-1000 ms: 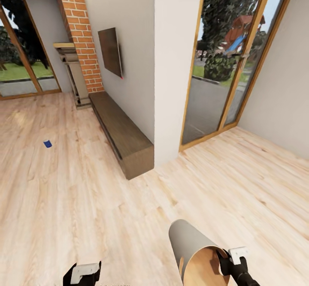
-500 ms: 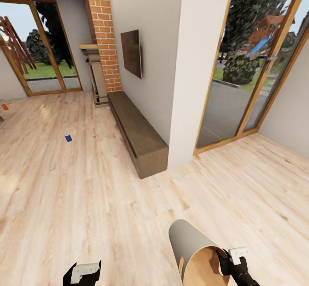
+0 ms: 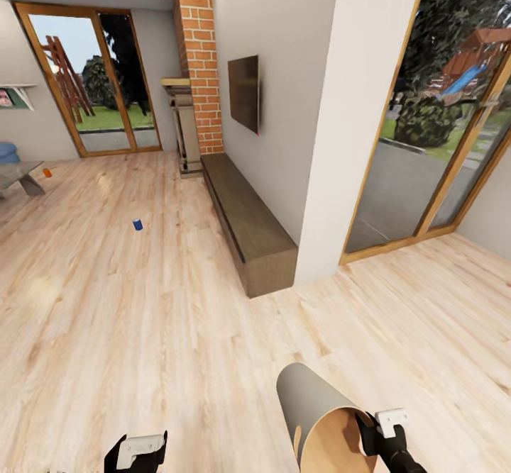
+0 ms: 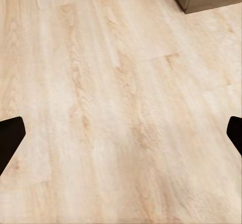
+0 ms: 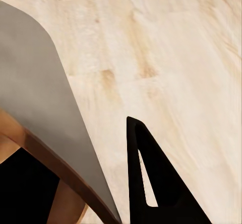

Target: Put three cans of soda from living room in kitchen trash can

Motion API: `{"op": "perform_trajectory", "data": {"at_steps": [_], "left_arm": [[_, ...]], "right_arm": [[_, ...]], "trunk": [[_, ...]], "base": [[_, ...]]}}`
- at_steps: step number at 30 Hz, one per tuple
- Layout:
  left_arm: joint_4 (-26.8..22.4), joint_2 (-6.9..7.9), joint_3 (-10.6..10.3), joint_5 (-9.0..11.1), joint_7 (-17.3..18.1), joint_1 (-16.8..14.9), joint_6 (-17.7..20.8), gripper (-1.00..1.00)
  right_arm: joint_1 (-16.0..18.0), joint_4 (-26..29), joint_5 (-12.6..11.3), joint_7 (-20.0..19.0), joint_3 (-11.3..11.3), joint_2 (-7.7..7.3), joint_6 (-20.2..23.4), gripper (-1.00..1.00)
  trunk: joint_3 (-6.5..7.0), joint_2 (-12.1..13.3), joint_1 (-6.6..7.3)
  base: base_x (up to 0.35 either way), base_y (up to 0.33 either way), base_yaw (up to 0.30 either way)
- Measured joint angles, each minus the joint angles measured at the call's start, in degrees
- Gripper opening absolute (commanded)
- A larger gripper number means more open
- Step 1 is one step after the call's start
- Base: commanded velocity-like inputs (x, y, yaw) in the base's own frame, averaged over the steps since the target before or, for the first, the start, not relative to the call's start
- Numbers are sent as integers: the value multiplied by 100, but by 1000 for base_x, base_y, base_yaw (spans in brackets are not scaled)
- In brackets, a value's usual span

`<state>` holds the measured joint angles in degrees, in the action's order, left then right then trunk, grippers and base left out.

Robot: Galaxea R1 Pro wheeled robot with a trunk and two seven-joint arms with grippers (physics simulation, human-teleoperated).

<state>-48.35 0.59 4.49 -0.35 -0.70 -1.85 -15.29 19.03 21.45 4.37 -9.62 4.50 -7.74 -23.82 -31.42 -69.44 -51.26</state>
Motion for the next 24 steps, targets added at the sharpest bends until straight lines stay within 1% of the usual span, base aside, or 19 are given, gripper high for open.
{"op": "perform_trajectory", "data": {"at_steps": [7, 24], "left_arm": [[1, -3, 7, 0, 0, 0, 0, 100], [5, 1, 2, 0, 0, 0, 0, 100]], "right_arm": [[-6, -1, 141, 7, 1, 15, 1, -100], [-7, -1, 181, 10, 3, 17, 1, -100]], "trunk": [[47, 0, 0], [160, 0, 0]], "base": [[0, 0, 191], [0, 0, 189]]}}
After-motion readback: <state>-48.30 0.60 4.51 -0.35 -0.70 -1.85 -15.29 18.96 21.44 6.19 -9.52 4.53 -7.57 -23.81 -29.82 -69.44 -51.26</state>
